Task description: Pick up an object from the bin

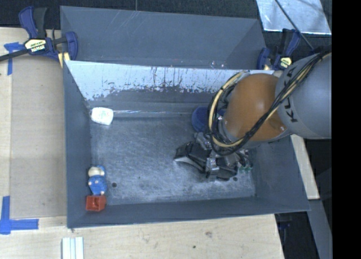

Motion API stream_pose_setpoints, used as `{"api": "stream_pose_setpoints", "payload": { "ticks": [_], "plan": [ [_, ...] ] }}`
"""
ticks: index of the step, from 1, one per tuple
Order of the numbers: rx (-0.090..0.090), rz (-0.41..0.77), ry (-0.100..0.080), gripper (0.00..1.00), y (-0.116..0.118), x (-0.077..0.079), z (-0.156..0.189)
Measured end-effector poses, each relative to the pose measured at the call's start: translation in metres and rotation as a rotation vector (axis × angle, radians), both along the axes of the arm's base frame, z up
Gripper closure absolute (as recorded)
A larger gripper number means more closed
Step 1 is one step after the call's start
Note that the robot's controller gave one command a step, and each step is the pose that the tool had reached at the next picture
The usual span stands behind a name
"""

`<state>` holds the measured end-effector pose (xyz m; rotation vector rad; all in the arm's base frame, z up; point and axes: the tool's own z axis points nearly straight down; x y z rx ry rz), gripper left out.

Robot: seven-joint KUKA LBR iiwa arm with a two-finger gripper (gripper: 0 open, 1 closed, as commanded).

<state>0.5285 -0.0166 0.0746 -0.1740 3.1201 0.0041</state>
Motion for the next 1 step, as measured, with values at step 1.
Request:
{"api": "stream_pose_setpoints", "payload": {
  "ticks": [1],
  "plan": [
    [-0.008, 0.459, 0.012, 1.0, -0.0391, 0.0132, 0.1534]
  ]
}}
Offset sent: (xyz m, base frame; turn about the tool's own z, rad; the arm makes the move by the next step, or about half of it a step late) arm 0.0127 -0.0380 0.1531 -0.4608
